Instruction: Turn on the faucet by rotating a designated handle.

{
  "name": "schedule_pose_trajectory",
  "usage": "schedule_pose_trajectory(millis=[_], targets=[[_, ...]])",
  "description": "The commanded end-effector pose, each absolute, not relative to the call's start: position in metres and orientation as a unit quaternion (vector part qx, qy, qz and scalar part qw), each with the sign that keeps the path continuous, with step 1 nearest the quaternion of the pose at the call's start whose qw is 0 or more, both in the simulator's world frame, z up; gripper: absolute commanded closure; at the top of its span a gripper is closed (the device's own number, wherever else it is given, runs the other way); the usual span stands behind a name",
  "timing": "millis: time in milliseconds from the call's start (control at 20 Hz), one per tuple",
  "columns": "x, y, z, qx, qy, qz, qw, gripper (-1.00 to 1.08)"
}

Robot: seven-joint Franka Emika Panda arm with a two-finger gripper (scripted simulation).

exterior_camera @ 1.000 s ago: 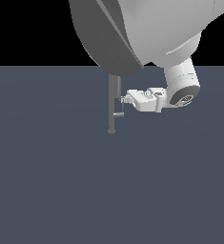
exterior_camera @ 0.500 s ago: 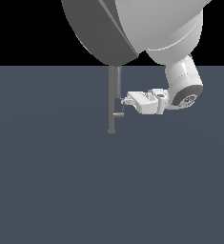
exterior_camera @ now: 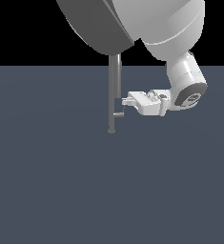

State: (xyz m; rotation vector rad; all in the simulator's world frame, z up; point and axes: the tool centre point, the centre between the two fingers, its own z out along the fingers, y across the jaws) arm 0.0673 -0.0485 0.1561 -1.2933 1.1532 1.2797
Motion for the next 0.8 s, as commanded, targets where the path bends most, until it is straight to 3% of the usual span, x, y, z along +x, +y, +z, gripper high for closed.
schedule_pose_trajectory(millis=[0,350,450,750], targets=[[0.061,-0.049,0.151,-0.528,0.472,0.525,0.473,1.08],[0.038,-0.052,0.136,-0.527,0.472,0.527,0.471,1.08],[0.046,-0.051,0.145,-0.53,0.47,0.522,0.475,1.08],[0.022,-0.054,0.106,-0.527,0.472,0.527,0.471,1.08]])
